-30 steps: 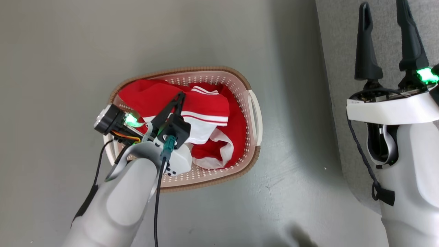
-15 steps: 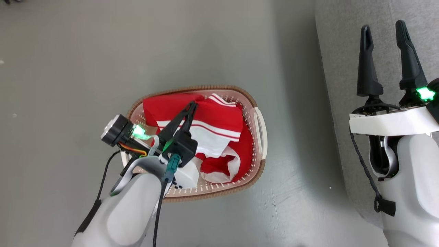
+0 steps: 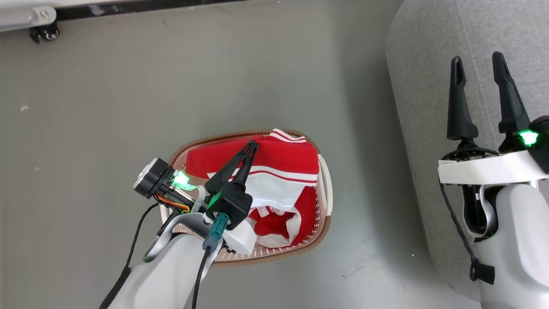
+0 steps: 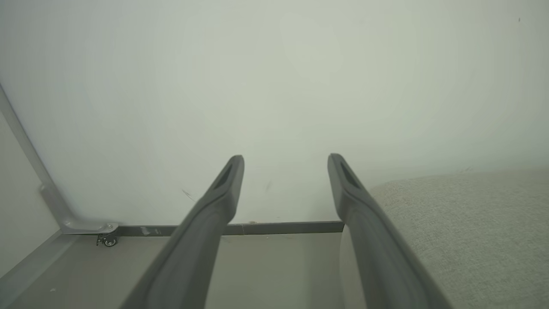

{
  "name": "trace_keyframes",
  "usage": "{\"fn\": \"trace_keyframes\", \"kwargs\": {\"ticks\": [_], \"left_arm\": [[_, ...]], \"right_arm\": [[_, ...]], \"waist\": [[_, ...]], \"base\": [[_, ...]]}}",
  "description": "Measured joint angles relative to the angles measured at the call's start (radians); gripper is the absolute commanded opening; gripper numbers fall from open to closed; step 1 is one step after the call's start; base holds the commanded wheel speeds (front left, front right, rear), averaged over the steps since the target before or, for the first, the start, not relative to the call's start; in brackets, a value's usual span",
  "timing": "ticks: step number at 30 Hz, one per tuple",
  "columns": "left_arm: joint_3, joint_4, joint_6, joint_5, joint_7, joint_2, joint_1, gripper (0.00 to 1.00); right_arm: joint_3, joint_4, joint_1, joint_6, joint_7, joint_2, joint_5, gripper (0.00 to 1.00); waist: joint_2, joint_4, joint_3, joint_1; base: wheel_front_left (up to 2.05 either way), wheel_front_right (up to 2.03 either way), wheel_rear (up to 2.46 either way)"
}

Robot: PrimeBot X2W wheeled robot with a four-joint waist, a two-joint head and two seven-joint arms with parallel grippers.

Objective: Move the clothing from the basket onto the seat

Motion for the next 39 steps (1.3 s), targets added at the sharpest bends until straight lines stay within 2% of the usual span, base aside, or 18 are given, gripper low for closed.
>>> {"fn": "trace_keyframes", "kwargs": {"ticks": [5, 6, 8, 10, 20, 39], "left_arm": [[-0.002, -0.036, 0.0, 0.0, 0.0, 0.005, 0.013, 0.02], [-0.002, -0.04, 0.0, -0.002, 0.0, 0.007, 0.023, 0.22], [0.001, -0.044, 0.0, -0.012, 0.0, 0.011, 0.043, 0.7], [0.004, -0.05, 0.0, -0.025, 0.0, 0.015, 0.058, 1.0], [0.039, -0.103, 0.003, -0.071, 0.0, 0.014, 0.108, 1.0], [0.186, -0.186, 0.078, -0.178, 0.0, 0.035, 0.174, 1.0]], "right_arm": [[0.002, 0.002, 0.015, 0.0, 0.0, 0.0, 0.0, 1.0], [0.002, 0.005, 0.023, 0.0, 0.0, 0.0, 0.0, 1.0], [0.003, 0.008, 0.037, 0.0, 0.0, 0.0, 0.0, 1.0], [0.003, 0.01, 0.044, 0.0, 0.0, 0.0, 0.0, 1.0], [0.003, 0.014, 0.079, 0.0, 0.0, 0.001, 0.0, 1.0], [-0.002, 0.025, 0.104, 0.0, 0.0, 0.001, -0.021, 1.0]], "waist": [[0.0, -0.002, -0.033, 0.0], [0.0, -0.003, -0.04, 0.0], [0.0, -0.005, -0.052, 0.0], [0.0, -0.007, -0.064, 0.0], [0.0, -0.014, -0.114, 0.0], [0.0, 0.0, -0.196, 0.0]], "base": [[0.0, 0.0, 0.0], [0.0, 0.0, 0.0], [0.0, 0.0, 0.0], [0.0, 0.0, 0.0], [0.0, 0.0, 0.0], [0.0, 0.0, 0.0]]}}
